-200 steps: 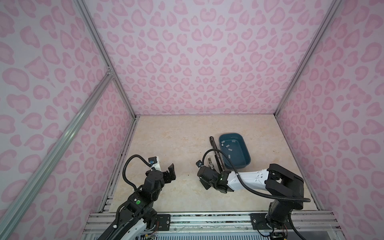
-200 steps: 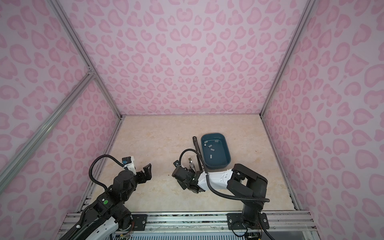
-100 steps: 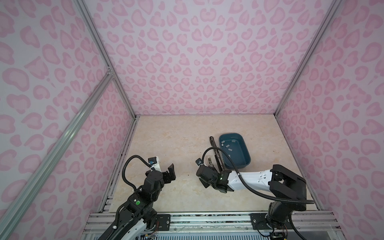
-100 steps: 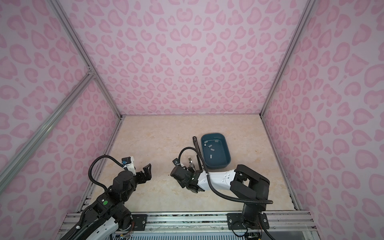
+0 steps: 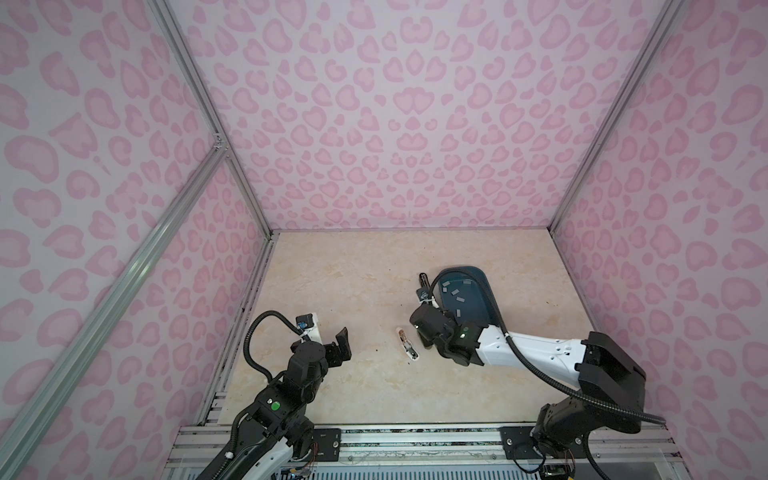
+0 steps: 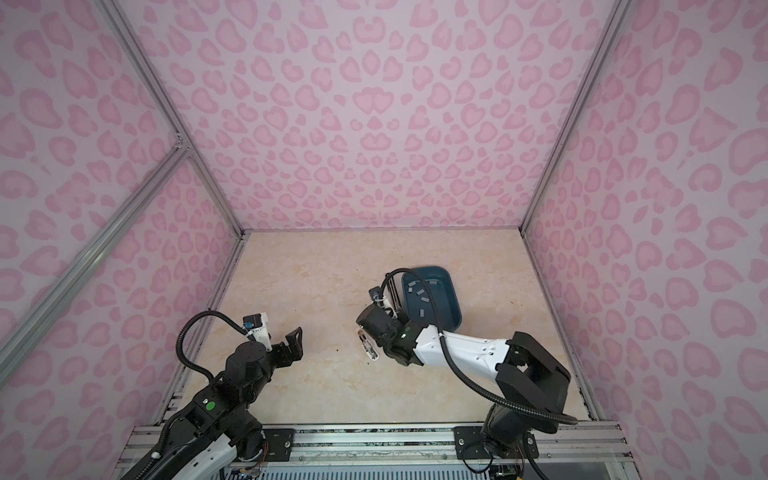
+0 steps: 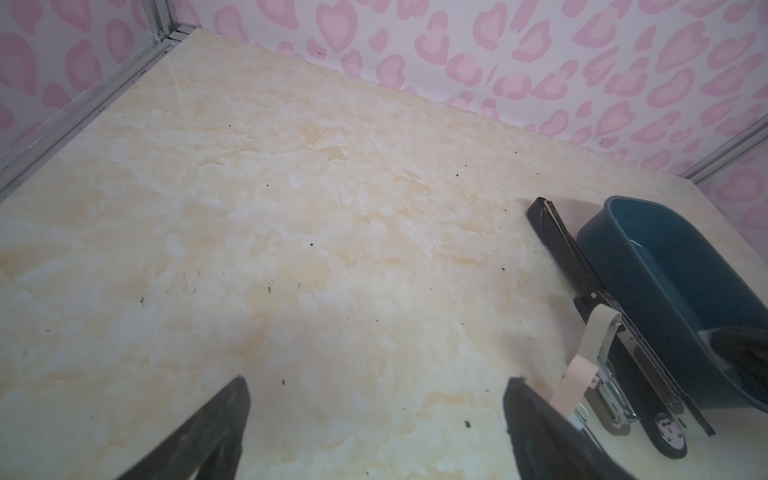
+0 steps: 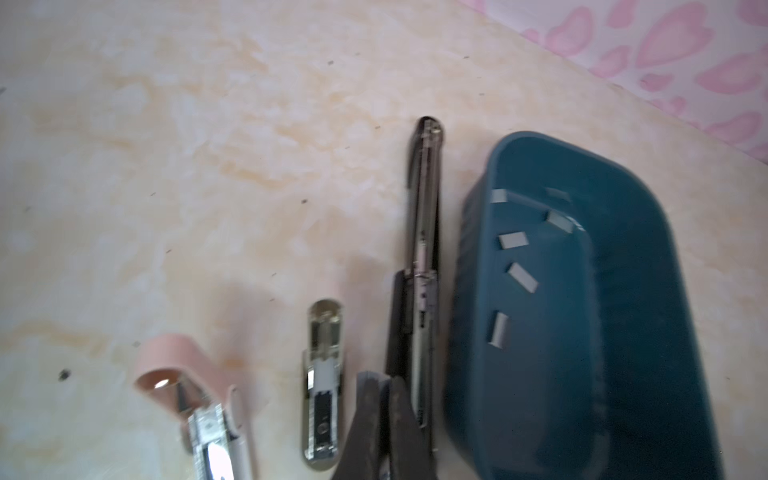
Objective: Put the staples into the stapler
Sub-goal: 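Move the right gripper from the pink stapler over the teal tray, then lower the right gripper into the teal tray and grasp a staple strip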
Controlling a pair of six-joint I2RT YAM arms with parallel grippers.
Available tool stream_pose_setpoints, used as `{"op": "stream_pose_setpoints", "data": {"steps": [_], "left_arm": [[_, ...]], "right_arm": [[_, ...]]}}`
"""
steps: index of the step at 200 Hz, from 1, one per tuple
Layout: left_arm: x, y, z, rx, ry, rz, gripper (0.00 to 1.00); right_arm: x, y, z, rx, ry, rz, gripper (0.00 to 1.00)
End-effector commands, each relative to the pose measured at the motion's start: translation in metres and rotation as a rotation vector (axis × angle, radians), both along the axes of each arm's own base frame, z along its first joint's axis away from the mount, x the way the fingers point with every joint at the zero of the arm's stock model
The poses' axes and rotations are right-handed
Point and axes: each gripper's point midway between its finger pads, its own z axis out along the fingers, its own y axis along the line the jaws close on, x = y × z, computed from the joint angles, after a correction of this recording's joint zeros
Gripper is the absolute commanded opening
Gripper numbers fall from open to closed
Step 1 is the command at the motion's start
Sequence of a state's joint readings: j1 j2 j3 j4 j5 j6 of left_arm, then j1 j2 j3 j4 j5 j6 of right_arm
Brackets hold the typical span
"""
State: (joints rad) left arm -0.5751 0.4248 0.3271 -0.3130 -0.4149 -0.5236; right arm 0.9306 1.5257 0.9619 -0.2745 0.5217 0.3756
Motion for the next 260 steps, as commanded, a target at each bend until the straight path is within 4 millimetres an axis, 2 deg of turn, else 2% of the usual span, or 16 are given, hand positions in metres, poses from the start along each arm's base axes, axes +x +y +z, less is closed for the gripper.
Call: {"op": "stream_pose_setpoints", "data": {"steps": [1, 17, 29, 62, 94, 114, 143, 161, 184, 222, 260], "left_arm": [[0.002, -0.002, 0.003, -0.009, -0.012, -0.001, 0.96], [0.004, -0.002, 0.003, -0.002, -0.012, 0.001, 0.96], [0.005, -0.003, 0.003, 0.003, -0.011, 0.0, 0.96], [0.008, -0.006, 0.001, 0.016, 0.009, -0.01, 0.96], [0.008, -0.003, 0.0, 0.026, 0.02, 0.003, 0.96], [0.008, -0.002, 0.0, 0.028, 0.015, 0.011, 0.96], [0.008, -0.002, 0.002, 0.027, 0.006, 0.012, 0.96], [0.009, -0.003, 0.004, 0.026, -0.006, 0.002, 0.96], [0.011, 0.007, 0.009, 0.041, -0.02, 0.065, 0.96], [0.009, -0.001, 0.008, 0.029, -0.024, 0.009, 0.96], [0.004, 0.002, 0.014, 0.009, -0.065, 0.008, 0.96]], "right_arm": [[0.015, -0.052, 0.004, -0.004, -0.011, -0.158, 0.05], [0.025, -0.086, -0.004, 0.023, 0.039, -0.263, 0.04], [0.031, -0.103, -0.012, 0.04, 0.085, -0.311, 0.04], [0.045, -0.112, -0.032, 0.041, 0.16, -0.341, 0.05], [0.045, -0.132, -0.059, 0.02, 0.239, -0.411, 0.06], [0.046, -0.143, -0.067, 0.043, 0.264, -0.444, 0.1], [0.053, -0.131, -0.071, 0.09, 0.287, -0.391, 0.17], [0.058, -0.131, -0.07, 0.08, 0.279, -0.392, 0.2], [0.062, -0.131, -0.07, 0.062, 0.275, -0.392, 0.22], [0.077, -0.111, -0.057, 0.029, 0.216, -0.259, 0.25], [0.088, -0.091, -0.075, -0.003, 0.285, -0.149, 0.27]]}}
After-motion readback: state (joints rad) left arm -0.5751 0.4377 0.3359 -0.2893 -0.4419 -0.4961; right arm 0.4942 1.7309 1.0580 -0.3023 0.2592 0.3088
